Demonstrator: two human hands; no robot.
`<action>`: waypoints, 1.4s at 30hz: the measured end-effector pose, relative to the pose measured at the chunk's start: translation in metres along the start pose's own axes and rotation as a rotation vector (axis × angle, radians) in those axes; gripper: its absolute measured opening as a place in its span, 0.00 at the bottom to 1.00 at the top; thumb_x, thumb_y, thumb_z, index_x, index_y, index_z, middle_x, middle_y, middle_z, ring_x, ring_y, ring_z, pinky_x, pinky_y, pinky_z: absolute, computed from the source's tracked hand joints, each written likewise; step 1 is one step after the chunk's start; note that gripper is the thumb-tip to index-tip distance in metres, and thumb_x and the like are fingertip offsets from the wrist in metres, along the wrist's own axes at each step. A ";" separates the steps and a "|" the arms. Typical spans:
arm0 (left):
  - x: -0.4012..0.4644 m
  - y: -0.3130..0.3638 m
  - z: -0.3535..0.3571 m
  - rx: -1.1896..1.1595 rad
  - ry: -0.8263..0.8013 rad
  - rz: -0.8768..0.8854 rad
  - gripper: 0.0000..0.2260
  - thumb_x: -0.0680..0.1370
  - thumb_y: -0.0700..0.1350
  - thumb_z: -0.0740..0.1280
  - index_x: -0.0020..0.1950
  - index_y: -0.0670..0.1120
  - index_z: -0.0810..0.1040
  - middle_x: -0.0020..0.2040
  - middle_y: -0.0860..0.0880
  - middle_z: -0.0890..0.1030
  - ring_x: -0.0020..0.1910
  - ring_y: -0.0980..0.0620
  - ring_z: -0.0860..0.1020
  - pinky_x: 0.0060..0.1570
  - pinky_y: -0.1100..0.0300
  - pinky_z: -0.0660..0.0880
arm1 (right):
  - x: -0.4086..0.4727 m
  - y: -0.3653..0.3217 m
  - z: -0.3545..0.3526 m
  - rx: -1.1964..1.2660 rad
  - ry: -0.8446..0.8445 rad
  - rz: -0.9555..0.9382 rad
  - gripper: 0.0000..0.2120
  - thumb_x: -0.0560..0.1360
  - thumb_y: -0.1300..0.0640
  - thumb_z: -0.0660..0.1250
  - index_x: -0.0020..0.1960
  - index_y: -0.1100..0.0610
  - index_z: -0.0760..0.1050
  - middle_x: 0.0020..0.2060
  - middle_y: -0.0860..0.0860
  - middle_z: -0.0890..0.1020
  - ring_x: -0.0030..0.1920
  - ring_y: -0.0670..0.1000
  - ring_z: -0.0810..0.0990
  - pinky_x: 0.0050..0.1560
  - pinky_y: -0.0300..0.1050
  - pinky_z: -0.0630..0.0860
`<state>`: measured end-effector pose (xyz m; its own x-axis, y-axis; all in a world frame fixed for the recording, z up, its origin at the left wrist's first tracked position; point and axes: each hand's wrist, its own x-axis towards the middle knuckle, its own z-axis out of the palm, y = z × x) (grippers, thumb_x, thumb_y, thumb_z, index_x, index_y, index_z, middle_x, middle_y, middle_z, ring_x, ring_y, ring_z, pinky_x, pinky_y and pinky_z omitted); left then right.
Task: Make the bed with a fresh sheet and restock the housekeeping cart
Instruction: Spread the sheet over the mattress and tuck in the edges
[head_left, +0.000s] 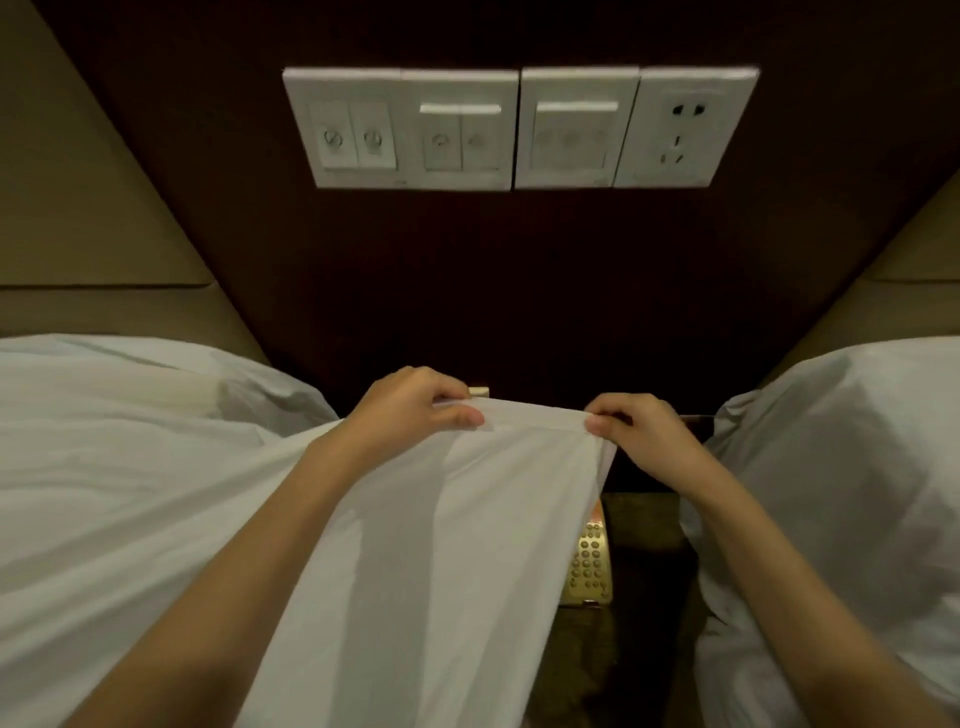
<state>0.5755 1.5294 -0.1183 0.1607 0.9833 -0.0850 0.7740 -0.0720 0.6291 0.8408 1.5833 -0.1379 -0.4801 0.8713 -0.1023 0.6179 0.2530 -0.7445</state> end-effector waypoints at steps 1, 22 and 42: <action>0.000 0.009 -0.009 -0.022 -0.010 -0.015 0.09 0.75 0.55 0.67 0.35 0.56 0.77 0.32 0.54 0.75 0.33 0.56 0.73 0.33 0.62 0.64 | -0.003 -0.010 -0.011 0.076 0.001 0.032 0.08 0.79 0.58 0.60 0.44 0.51 0.75 0.40 0.46 0.78 0.44 0.45 0.77 0.44 0.40 0.73; -0.051 0.294 -0.034 -0.492 1.202 -1.032 0.09 0.78 0.35 0.64 0.54 0.49 0.76 0.51 0.50 0.72 0.51 0.51 0.72 0.50 0.66 0.69 | 0.051 -0.187 -0.192 0.172 -0.565 0.059 0.04 0.77 0.58 0.65 0.50 0.55 0.78 0.43 0.53 0.82 0.47 0.52 0.81 0.45 0.46 0.79; 0.041 0.357 -0.019 -2.500 1.935 -0.621 0.17 0.77 0.39 0.67 0.65 0.43 0.73 0.63 0.44 0.77 0.58 0.49 0.75 0.50 0.54 0.75 | 0.027 -0.186 -0.188 0.226 -0.678 -0.142 0.06 0.78 0.57 0.64 0.47 0.58 0.78 0.41 0.53 0.82 0.43 0.50 0.83 0.44 0.45 0.80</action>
<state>0.8463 1.5469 0.1175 -0.4626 0.2100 -0.8614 -0.4693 -0.8823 0.0369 0.8300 1.6390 0.1219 -0.8717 0.3654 -0.3265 0.4125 0.1876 -0.8914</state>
